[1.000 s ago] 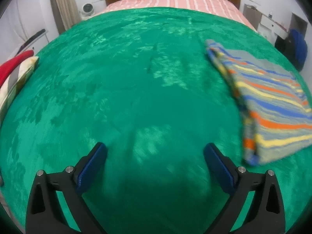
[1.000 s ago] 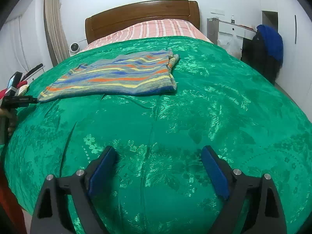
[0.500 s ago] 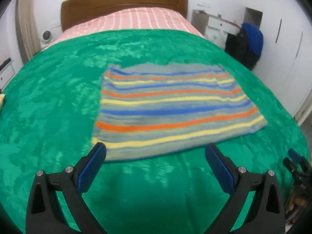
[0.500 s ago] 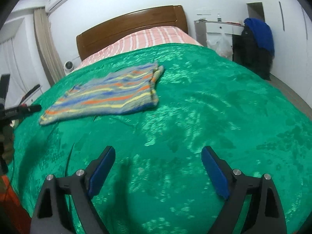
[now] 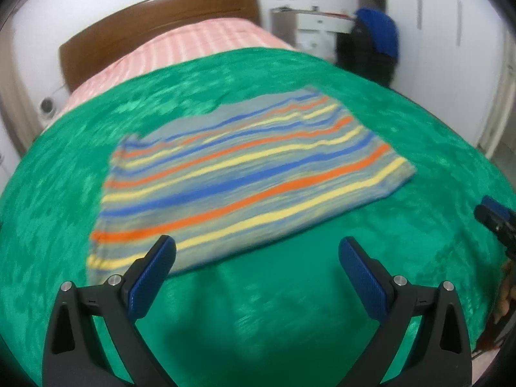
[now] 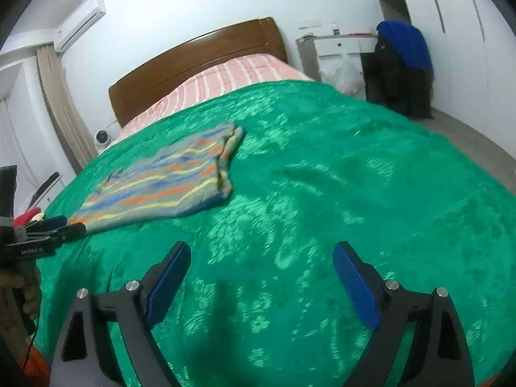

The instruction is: Fold small clothes

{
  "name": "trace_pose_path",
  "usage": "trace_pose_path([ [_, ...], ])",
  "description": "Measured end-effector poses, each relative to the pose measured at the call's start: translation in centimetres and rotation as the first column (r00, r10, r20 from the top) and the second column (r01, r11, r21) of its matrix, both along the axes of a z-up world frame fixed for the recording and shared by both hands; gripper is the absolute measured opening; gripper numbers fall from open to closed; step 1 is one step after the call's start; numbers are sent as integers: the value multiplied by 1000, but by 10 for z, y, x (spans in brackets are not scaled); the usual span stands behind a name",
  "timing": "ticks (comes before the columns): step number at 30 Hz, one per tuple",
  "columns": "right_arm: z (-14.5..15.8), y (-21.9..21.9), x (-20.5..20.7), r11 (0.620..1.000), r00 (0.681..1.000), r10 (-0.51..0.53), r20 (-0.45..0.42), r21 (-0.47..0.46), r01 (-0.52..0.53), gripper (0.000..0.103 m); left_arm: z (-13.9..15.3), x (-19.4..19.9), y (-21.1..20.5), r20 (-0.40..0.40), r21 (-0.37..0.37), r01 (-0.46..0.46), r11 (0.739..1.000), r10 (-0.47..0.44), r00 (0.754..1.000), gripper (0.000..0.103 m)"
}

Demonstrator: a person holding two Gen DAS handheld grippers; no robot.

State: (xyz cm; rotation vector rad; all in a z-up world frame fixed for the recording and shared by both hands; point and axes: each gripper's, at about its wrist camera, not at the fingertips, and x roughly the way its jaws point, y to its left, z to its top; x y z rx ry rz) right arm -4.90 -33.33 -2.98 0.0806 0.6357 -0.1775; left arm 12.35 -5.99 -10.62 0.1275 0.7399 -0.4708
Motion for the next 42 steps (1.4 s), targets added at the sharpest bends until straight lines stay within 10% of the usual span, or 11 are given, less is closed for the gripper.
trace_pose_path([
  [10,12,-44,1,987,995,-98,-11,124,99,89,-8,16,-119,46,86,232,969,-236,971,98],
  [16,51,-57,61,990,996,81,-43,121,-75,89,-21,14,-175,55,196,386,901,-403,913,15],
  [19,46,-67,139,947,957,237,-165,260,-190,88,-19,13,-175,76,189,375,907,-394,916,4],
  [25,-16,-62,279,842,862,386,-328,508,-184,69,-2,10,-153,109,52,381,923,-384,917,3],
  [27,-28,-54,306,837,881,356,-311,525,-153,49,5,11,-138,107,-13,363,932,-360,927,3],
  [28,-29,-49,315,845,887,346,-306,513,-152,13,9,12,-126,102,-57,347,936,-340,935,3],
  [29,-27,-39,323,862,889,330,-317,486,-147,8,14,14,-111,101,-98,323,941,-314,944,3],
  [37,26,93,332,825,845,488,-220,431,-365,8,31,27,48,4,-413,26,910,-26,1000,3],
  [42,1,196,352,786,773,580,-257,427,-447,8,4,37,132,-99,-446,-159,881,128,987,3],
])
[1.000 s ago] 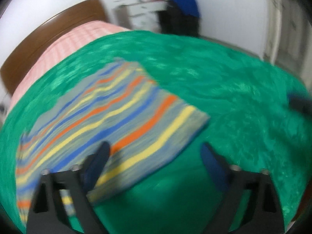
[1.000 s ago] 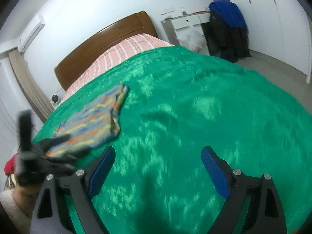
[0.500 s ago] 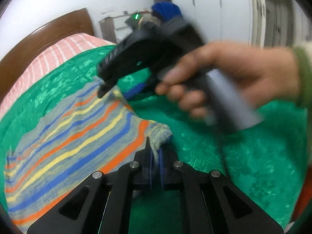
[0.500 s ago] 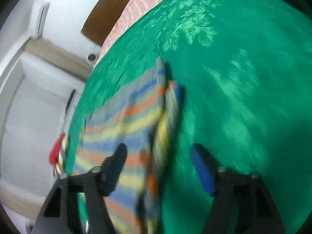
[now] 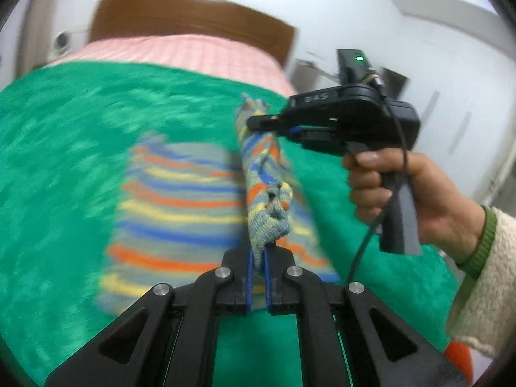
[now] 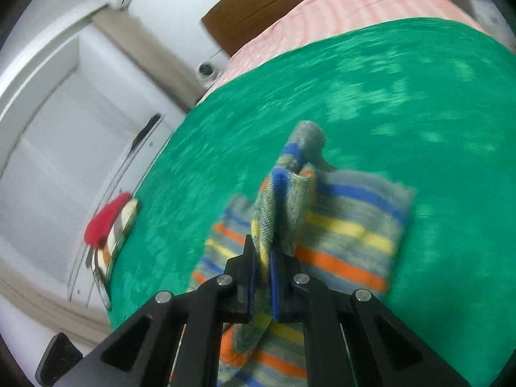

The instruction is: Fold small clothes

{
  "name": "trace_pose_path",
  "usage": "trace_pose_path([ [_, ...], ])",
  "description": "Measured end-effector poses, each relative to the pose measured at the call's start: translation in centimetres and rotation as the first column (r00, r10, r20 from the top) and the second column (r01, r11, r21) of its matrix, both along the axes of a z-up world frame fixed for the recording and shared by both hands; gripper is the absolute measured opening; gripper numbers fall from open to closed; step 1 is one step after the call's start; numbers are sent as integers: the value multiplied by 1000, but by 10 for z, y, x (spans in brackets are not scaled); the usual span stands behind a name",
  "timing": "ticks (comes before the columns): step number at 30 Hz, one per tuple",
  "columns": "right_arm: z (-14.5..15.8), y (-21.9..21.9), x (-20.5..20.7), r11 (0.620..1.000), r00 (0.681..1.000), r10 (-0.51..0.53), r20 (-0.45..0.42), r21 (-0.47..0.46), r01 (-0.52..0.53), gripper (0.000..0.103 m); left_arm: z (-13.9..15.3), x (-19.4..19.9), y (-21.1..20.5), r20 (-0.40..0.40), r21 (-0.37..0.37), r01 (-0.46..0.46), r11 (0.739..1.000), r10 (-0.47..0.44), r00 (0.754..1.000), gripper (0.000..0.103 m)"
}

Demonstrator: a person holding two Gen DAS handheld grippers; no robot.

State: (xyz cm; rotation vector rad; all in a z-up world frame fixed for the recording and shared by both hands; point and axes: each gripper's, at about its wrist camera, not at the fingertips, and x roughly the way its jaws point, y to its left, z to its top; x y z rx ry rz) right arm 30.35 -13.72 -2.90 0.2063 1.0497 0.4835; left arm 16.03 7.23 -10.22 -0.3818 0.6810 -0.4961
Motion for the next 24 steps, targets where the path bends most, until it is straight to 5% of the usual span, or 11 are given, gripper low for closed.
trace_pose_path([
  [8,-69,97,14,993,993,79,-86,-78,-86,8,-33,-2,46,-109,31,-125,992,127,986,8],
  [10,-75,103,16,996,994,72,-80,-51,-77,14,-39,-4,53,-143,43,-164,986,168,975,24],
  [12,-78,102,17,998,995,55,-79,3,-55,23,-43,-2,68,-185,5,-201,980,198,963,64],
  [14,-71,96,15,998,997,26,-78,52,-22,45,-38,-9,83,-164,-59,-228,972,216,963,73],
  [16,-53,85,7,998,999,8,-47,55,-5,45,-34,-13,91,-142,-110,-222,969,206,968,77],
  [20,-10,58,-27,994,995,77,68,-88,-71,45,-26,5,82,-117,-100,-163,982,151,982,77],
  [22,1,49,-58,968,979,174,102,-201,-151,45,-26,14,68,-120,-15,-146,989,143,982,62],
  [24,-2,46,-86,937,962,252,103,-273,-216,44,-37,29,60,-168,60,-138,989,146,975,5],
])
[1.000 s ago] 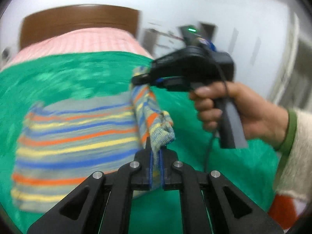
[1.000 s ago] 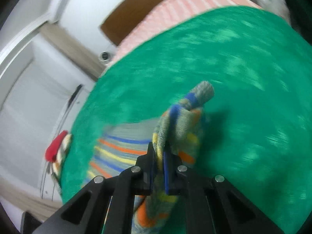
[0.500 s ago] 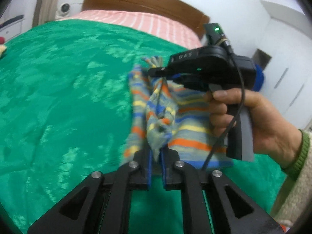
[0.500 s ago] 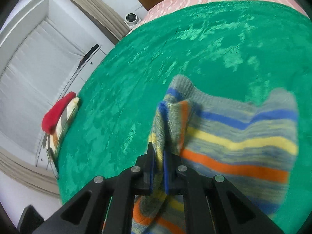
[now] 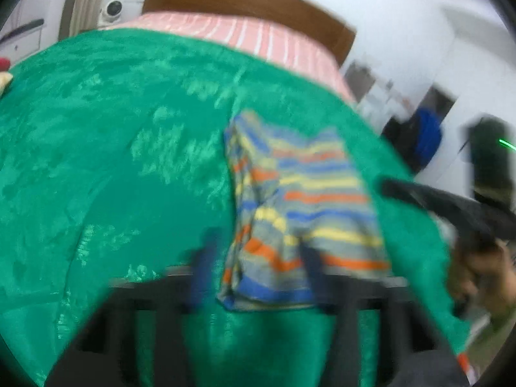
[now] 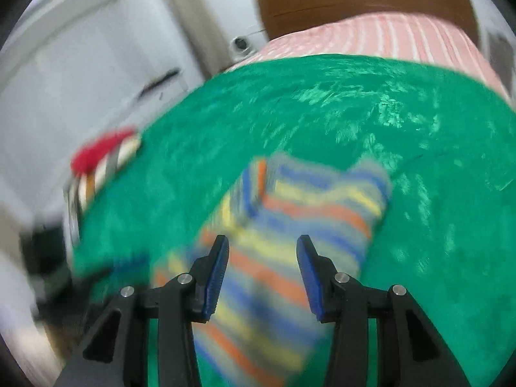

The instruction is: Fold small clothes

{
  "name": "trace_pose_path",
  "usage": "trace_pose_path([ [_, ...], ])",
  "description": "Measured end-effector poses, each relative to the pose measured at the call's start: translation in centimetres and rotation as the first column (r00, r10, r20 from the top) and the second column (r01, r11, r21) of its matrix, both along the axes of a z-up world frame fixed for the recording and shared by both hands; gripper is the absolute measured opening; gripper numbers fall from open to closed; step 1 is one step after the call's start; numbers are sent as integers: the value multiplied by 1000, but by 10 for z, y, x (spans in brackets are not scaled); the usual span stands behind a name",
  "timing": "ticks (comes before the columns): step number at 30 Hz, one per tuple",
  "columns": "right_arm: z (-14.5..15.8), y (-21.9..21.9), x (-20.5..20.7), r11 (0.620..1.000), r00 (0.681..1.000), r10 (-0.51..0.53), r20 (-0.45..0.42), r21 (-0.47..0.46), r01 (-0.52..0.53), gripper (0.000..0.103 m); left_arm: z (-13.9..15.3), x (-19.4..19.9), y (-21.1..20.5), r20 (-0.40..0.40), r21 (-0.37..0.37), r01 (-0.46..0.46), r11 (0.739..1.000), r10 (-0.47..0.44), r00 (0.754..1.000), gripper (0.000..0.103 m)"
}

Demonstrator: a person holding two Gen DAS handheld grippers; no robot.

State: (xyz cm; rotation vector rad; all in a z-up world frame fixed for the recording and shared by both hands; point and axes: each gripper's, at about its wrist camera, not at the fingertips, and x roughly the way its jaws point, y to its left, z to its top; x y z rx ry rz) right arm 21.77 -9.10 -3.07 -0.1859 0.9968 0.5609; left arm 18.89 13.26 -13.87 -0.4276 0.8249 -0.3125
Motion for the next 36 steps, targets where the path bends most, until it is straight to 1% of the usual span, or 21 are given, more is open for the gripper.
trace_pose_path([
  [1,-6,-2,-14,999,1000,30,-7,-17,-30,43,-11,6,-3,-45,15,-5,1000,6,999,5],
  [2,-19,-5,-29,999,998,48,-32,-24,-49,42,-17,4,-4,-57,20,-17,1000,19,998,4],
  [3,-38,-8,-41,998,997,41,-72,-44,-44,41,-25,5,-2,-75,24,-34,999,36,997,4],
  [4,-60,-13,-49,995,993,9,-114,-95,-20,34,-28,4,1,-87,8,-44,999,44,995,4],
  [5,-75,-17,-54,992,992,-22,-123,-122,7,33,-31,2,5,-102,-20,-56,998,53,993,4],
  [6,-79,-26,-62,996,996,-51,-76,-76,45,31,-30,1,7,-107,-28,-61,998,58,993,4],
  [7,-79,-31,-64,996,995,-75,-63,-55,72,30,-27,-2,9,-107,-15,-63,998,61,992,4],
  [8,-77,-37,-65,993,990,-119,-71,-29,118,29,-24,-5,9,-104,14,-59,998,61,993,4],
  [10,-76,-43,-67,987,984,-162,-73,-1,162,29,-21,-10,9,-111,43,-50,998,55,992,6],
  [12,-73,-43,-73,985,984,-174,-46,-15,173,30,-14,-17,14,-121,77,-64,995,73,990,24],
  [13,-70,-42,-79,982,983,-184,-24,-39,183,37,-8,-22,16,-119,103,-88,991,100,988,33],
  [14,-66,-41,-88,977,979,-204,-1,-63,203,54,-2,-29,20,-106,130,-112,985,127,986,56],
  [15,-61,-42,-96,972,975,-223,18,-73,224,64,1,-35,23,-90,149,-130,980,144,985,77],
  [16,-56,-45,-107,970,971,-236,38,-59,238,76,8,-41,25,-63,176,-157,972,170,983,83],
  [17,-50,-49,-120,967,967,-249,63,-31,251,82,13,-46,26,-37,197,-178,964,188,981,87],
  [19,-43,-55,-143,959,955,-281,94,-15,284,85,23,-56,25,-6,223,-193,955,199,980,88],
  [23,-37,-70,-171,942,937,-331,112,-19,335,85,33,-67,22,20,240,-209,948,210,977,88],
  [27,-34,-79,-191,930,926,-351,140,-63,362,86,42,-79,16,60,269,-210,940,201,978,88],
  [30,-34,-82,-200,922,920,-360,153,-93,376,90,48,-85,13,76,279,-205,938,191,979,88],
  [36,-35,-86,-210,910,912,-371,174,-126,394,91,54,-92,8,105,311,-207,927,183,977,88],
])
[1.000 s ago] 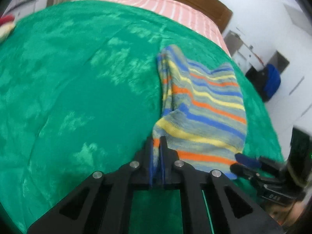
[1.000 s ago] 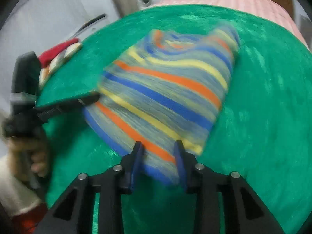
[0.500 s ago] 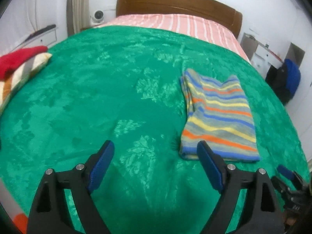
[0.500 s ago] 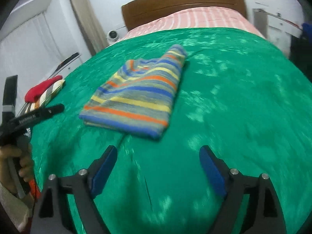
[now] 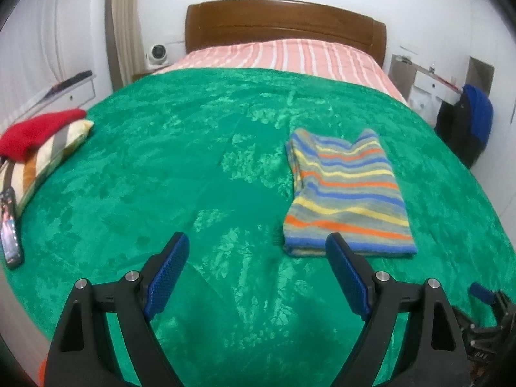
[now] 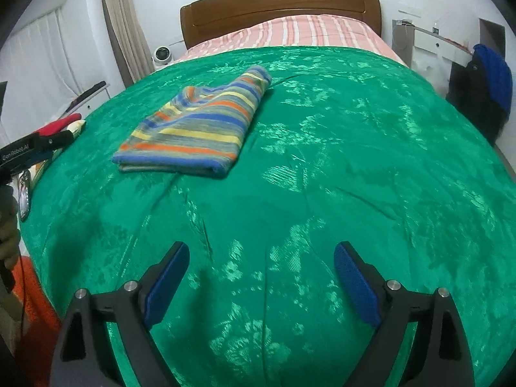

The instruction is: Fold small clothes

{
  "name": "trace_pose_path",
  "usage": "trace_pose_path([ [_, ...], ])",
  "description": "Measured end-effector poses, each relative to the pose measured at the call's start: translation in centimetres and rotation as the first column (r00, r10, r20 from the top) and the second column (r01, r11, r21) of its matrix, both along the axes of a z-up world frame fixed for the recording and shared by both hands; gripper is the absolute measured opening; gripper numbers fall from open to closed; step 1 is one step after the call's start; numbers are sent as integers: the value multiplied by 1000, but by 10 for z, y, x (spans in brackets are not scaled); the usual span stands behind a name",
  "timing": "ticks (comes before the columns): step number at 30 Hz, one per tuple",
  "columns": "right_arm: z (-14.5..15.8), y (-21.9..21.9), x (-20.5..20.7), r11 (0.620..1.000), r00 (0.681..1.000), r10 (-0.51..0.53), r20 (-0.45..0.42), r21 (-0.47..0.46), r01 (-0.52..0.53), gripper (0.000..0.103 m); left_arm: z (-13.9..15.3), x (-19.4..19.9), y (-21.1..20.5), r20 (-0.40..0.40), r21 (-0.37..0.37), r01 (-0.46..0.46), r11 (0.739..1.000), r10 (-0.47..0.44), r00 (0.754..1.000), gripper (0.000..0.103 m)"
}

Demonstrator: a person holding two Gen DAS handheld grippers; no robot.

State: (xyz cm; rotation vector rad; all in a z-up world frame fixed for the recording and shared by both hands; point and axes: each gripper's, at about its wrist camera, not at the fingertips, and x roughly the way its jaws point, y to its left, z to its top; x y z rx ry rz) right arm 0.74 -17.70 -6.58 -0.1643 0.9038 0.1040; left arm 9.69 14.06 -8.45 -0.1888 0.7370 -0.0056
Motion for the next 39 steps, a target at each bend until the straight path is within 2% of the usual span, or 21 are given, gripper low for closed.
trace_pose_path([
  [4,-4,-3,-1,999,999,-33,-5,-27,33,91,-7,1,-1,4,18,7,1000,-7,1000,96],
  [6,-6,-5,-1,998,999,-49,-8,-34,49,91,-15,5,1,-7,-3,39,999,-39,999,98],
  [10,-8,-8,3,999,998,-53,-25,-7,52,91,-29,28,15,-37,-163,136,977,-144,989,98],
  [13,-2,-9,23,997,998,-41,-47,59,44,91,-23,58,22,-21,-291,168,942,-182,983,98],
  [16,12,-9,58,986,998,-38,-40,163,44,91,-21,104,9,-70,-353,237,905,-278,958,98],
  [19,19,-3,102,966,998,-33,-56,253,46,91,-31,147,-11,-140,-311,276,910,-331,933,98],
  [21,19,0,131,948,997,-24,-78,315,47,91,-40,168,-20,-179,-270,284,920,-338,924,98],
  [23,15,4,159,930,995,-7,-104,365,44,91,-49,186,-24,-212,-262,281,923,-340,916,98],
  [27,-8,6,211,900,984,-14,-179,427,90,91,-68,212,-22,-266,-277,248,928,-322,908,98],
  [29,-26,4,234,871,974,-35,-224,470,139,90,-81,221,-25,-306,-284,243,928,-328,894,98],
  [31,-41,4,248,837,965,-50,-258,515,182,90,-85,223,-32,-302,-249,273,929,-343,889,98],
  [32,-46,6,254,821,964,-56,-260,537,193,84,-84,223,-36,-293,-233,291,928,-352,889,97],
  [33,-50,11,257,809,962,-48,-267,555,195,77,-84,223,-41,-282,-217,315,924,-368,886,82],
  [34,-54,15,260,804,958,-34,-286,561,196,53,-84,222,-46,-271,-204,334,920,-381,884,69],
  [35,-60,23,264,822,947,-41,-319,527,214,40,-84,222,-50,-263,-211,348,913,-396,880,37],
  [36,-61,33,264,870,946,-62,-318,448,208,37,-84,222,-54,-262,-245,355,902,-414,872,20],
  [38,-55,64,264,966,962,-33,-272,237,101,31,-78,215,-63,-251,-202,341,918,-385,888,18],
  [39,-51,85,260,996,973,2,-229,88,19,30,-73,208,-66,-235,-160,348,924,-378,895,17],
])
